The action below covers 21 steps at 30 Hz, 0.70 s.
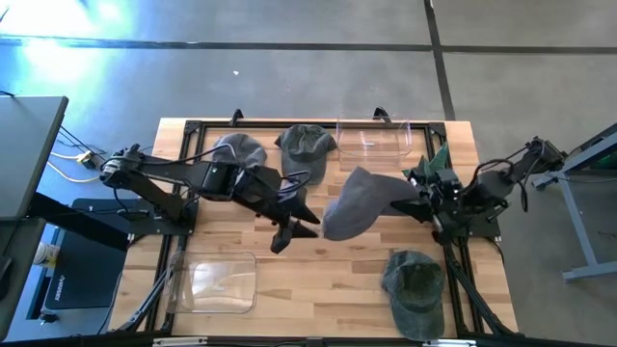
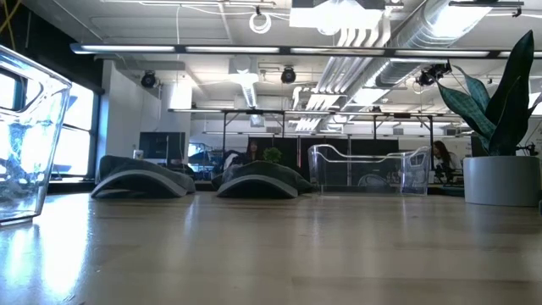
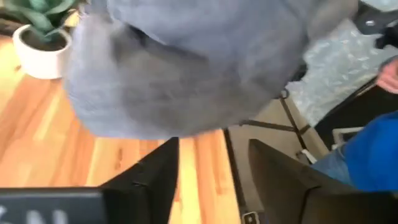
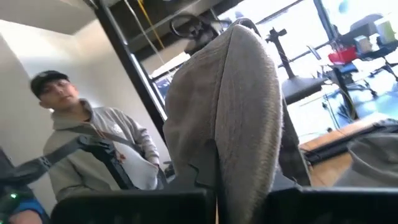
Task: Pick & Place hat
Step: Put the bottom gray cap into the top transparent bin
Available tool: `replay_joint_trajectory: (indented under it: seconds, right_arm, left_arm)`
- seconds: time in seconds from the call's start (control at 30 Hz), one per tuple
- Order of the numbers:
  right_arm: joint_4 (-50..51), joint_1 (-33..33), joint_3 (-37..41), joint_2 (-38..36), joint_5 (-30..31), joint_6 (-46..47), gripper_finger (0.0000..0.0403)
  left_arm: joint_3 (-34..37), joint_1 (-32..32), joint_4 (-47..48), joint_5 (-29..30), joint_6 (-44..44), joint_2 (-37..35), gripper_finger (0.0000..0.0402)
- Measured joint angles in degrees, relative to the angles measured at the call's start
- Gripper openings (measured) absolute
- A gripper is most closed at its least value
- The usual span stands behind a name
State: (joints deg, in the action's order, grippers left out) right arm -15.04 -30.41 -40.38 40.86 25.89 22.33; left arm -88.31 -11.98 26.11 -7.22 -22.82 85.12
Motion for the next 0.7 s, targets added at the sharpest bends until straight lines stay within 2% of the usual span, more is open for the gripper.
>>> replay_joint_trajectory:
  seconds: [0.17,0.3,0.53,0.7]
  right_arm:
    - [0.04,0.00,0.00,-0.87,-0.05,-0.40,0.0006]
    - [0.15,0.00,0.00,-0.70,-0.07,-0.48,0.0006]
    - [-0.03,-0.02,0.00,-0.67,0.22,-0.32,0.0009]
    - [0.02,-0.02,0.00,-0.67,0.22,-0.33,0.0007]
  left_arm:
    - [-0.06,-0.07,-11.15,-0.90,0.64,2.12,0.0255]
    - [-0.20,-0.03,-22.91,0.47,2.05,3.99,0.0279]
    - [-0.04,-0.45,-42.09,-9.31,0.34,8.25,0.0281]
    - [-0.04,-0.81,-42.22,-8.79,0.37,8.46,0.0254]
